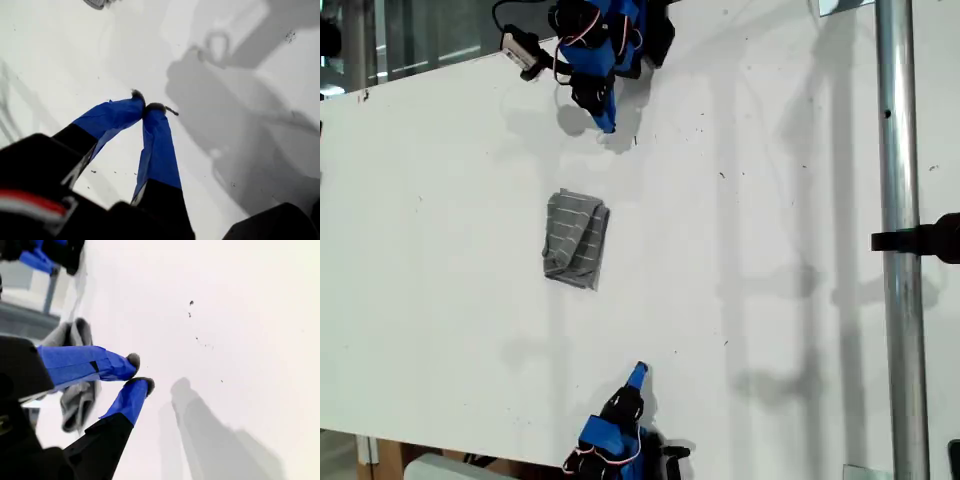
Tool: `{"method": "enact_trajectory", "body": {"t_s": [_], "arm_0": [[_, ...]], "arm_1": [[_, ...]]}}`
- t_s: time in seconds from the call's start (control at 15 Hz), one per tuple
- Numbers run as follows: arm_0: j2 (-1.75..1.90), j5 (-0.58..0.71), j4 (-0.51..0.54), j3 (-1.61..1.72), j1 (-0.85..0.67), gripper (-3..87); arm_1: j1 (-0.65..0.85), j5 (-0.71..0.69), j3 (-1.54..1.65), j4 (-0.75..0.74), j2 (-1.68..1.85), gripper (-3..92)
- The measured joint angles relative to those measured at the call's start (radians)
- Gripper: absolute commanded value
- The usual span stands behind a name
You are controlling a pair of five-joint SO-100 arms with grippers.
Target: Grasp corners of a towel and fold twice.
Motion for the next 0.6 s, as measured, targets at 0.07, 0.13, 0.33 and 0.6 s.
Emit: {"method": "enact_trajectory", "body": {"t_s": [0.07,0.13,0.33,0.6], "arm_0": [[0.000,0.017,0.000,0.000,-0.002,5.0],[0.000,0.026,0.000,0.000,-0.003,5.0],[0.000,0.029,0.000,0.000,-0.003,5.0],[0.000,0.029,0.000,0.000,-0.002,5.0]], "arm_1": [[-0.002,0.003,0.000,0.003,0.000,4.4],[-0.002,0.003,0.000,0.005,0.000,4.4],[-0.002,0.003,0.000,0.005,0.000,4.4],[-0.002,0.003,0.000,0.005,0.000,4.4]]}}
